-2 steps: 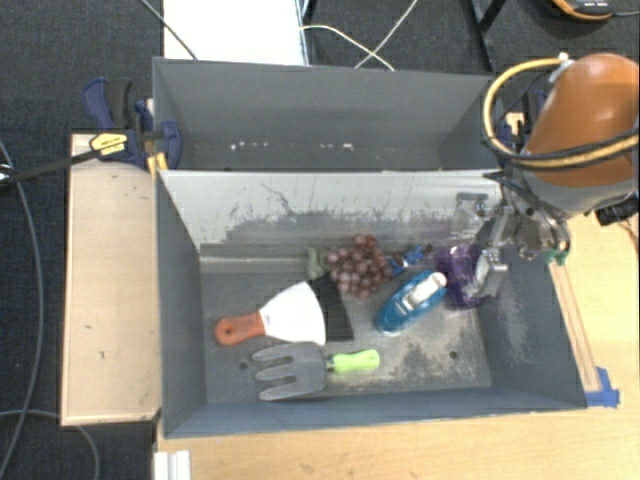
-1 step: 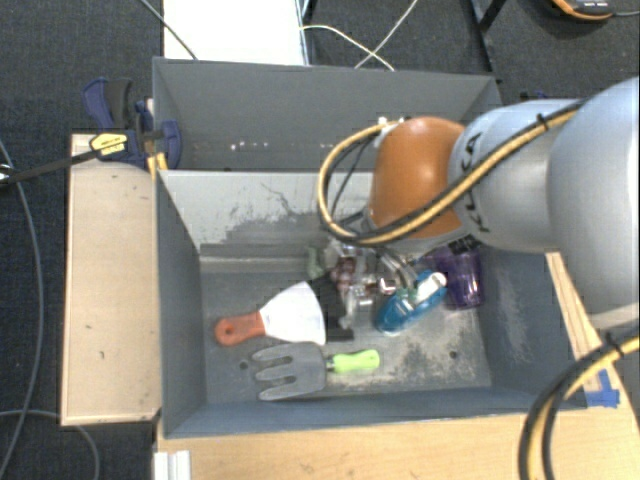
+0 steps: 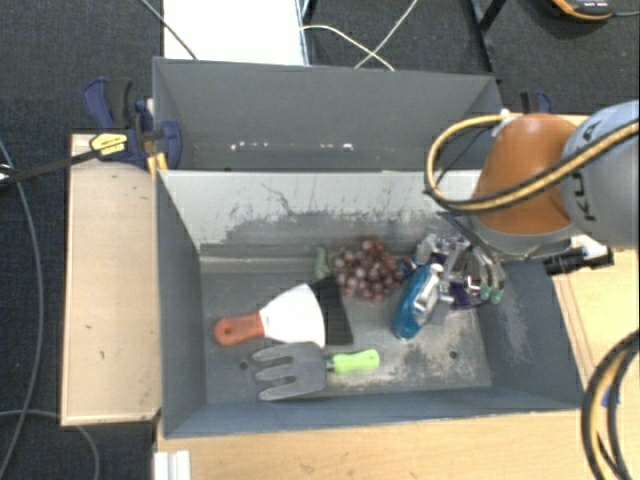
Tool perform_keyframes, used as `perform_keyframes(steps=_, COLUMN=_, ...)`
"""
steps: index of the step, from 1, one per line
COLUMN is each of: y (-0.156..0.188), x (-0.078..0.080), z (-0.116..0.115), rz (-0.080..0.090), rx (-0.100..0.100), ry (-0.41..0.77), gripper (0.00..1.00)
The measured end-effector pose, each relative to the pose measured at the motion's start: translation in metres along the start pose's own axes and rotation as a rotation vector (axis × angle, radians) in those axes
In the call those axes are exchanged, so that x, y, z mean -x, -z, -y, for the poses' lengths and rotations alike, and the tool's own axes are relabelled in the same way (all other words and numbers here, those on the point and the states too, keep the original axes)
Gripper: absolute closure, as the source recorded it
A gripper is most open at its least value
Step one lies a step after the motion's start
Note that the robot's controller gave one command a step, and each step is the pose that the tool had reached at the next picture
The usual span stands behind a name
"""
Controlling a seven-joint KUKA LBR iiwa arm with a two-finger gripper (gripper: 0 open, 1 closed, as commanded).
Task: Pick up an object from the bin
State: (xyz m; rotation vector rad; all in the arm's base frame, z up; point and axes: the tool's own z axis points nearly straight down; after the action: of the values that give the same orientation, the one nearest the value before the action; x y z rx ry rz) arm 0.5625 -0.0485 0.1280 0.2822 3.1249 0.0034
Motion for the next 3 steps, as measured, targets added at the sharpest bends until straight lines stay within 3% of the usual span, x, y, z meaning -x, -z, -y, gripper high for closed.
perform_keyframes(steps=1, y=-0.024, x=-0.014, z=-0.139, rz=0.003, rx=0.001, ry=0.241, gripper=0.0)
perform_keyframes(steps=2, y=-0.053, x=0.027, z=0.003, rz=0.009, rx=0.005, ry=0.054, gripper=0.0)
perform_keyframes(steps=3, y=-0.056, x=0.007, z=-0.123, rz=0.011, rx=0.007, ry=0.161, gripper=1.0)
